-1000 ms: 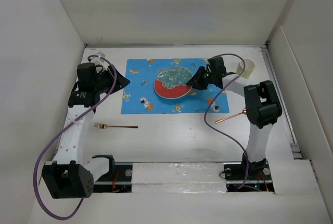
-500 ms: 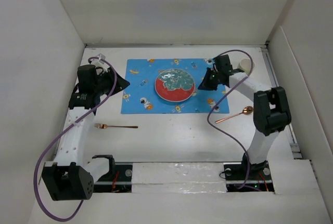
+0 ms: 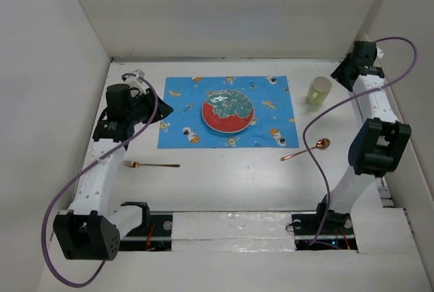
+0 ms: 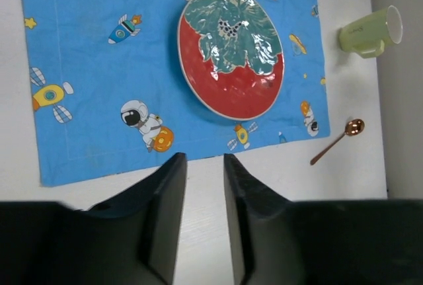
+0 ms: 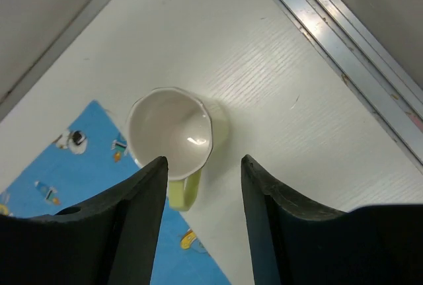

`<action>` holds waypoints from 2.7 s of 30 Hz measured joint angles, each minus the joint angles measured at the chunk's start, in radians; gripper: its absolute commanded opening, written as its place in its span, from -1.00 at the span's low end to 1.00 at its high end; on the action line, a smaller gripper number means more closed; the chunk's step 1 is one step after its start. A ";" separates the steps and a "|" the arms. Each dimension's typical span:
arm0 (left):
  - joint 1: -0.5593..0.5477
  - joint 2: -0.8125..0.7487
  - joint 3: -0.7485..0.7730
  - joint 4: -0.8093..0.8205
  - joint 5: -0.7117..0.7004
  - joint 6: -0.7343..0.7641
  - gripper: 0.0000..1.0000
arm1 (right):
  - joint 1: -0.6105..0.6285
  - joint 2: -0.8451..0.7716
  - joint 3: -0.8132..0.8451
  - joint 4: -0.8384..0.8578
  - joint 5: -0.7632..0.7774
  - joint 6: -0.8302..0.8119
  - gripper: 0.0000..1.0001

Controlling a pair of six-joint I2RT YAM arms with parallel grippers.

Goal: Set the dinner table for one person

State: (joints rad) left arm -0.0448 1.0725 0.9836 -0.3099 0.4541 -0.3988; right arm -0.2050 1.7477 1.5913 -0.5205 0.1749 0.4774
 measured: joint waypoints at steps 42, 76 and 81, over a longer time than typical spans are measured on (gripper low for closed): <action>0.000 0.074 0.000 0.006 -0.072 0.010 -0.42 | 0.318 0.668 0.811 -0.425 -0.055 -0.123 -1.00; -0.150 0.084 0.001 -0.009 -0.090 0.029 -0.57 | 0.036 -0.433 -0.701 -0.003 -0.113 0.109 -0.30; -0.150 0.080 -0.003 -0.011 -0.092 0.032 -0.48 | 0.037 -0.431 -0.785 -0.065 -0.131 0.106 -0.20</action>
State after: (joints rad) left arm -0.1944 1.1530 0.9806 -0.3206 0.3618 -0.3664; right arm -0.1680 1.3170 0.8066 -0.5854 0.0441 0.5835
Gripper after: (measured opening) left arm 0.252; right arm 0.391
